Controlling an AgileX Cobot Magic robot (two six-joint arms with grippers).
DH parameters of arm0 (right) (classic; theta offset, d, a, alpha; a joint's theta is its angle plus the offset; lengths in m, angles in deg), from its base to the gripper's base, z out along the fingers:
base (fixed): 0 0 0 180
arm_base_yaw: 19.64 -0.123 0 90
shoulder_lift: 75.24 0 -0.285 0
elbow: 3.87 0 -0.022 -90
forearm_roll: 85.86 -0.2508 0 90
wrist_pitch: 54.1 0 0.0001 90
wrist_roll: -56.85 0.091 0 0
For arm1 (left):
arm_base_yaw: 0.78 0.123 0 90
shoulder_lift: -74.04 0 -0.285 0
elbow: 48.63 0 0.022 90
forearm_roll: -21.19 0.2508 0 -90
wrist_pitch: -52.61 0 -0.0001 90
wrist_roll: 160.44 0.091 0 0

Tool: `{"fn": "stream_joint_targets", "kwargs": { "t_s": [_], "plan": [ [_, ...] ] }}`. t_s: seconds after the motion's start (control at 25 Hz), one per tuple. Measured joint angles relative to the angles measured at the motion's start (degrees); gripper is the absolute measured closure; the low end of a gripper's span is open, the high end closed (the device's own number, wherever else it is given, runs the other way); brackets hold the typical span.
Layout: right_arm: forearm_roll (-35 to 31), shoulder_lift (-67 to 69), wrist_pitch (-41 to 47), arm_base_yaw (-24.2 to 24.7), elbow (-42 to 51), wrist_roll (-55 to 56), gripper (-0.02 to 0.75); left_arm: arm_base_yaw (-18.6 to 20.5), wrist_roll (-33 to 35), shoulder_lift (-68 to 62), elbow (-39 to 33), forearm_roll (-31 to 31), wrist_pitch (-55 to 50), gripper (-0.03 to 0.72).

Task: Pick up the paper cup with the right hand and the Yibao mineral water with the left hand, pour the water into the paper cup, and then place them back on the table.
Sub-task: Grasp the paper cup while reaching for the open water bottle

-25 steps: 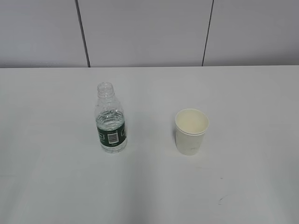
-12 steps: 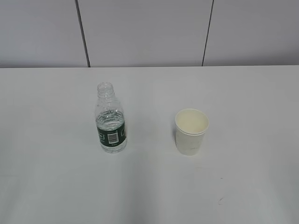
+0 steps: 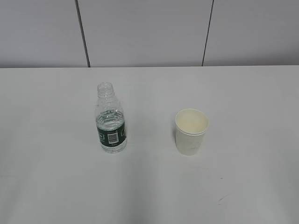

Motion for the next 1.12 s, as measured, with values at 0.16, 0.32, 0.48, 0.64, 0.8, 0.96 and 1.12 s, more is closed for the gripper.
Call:
{"fn": "stream_joint_targets", "kwargs": {
  "t_s": [0.16, 0.32, 0.48, 0.64, 0.8, 0.96, 1.12],
  "plan": [
    [0.00, 0.00, 0.00, 0.00, 0.00, 0.00, 0.150, 0.00, 0.00, 0.00, 0.00, 0.00, 0.00, 0.441],
    [0.25, 0.00, -0.12, 0.00, 0.00, 0.00, 0.150, 0.00, 0.00, 0.00, 0.00, 0.00, 0.00, 0.279],
    [1.67, 1.05, -2.64, 0.00, -0.89, 0.00, 0.150, 0.00, 0.00, 0.00, 0.55, 0.00, 1.35, 0.126],
    [1.92, 4.48, -13.00, 0.00, -1.11, 0.00, 0.150, 0.00, 0.66, 0.00, 1.11, -1.27, 13.59, 0.111],
    [2.02, 10.02, -23.15, 0.00, -0.83, -0.49, 0.150, 0.00, 0.84, -0.50, -1.26, -1.48, 33.15, 0.114],
    [2.02, 17.16, -33.07, 0.00, 1.28, -1.29, 0.150, 0.00, 0.87, -3.95, -5.02, -1.53, 44.92, 0.126],
    [2.02, 24.23, -46.92, 0.00, 3.86, -1.59, 0.151, 0.00, 0.87, -9.57, -8.16, -2.30, 53.68, 0.129]
  ]
}}
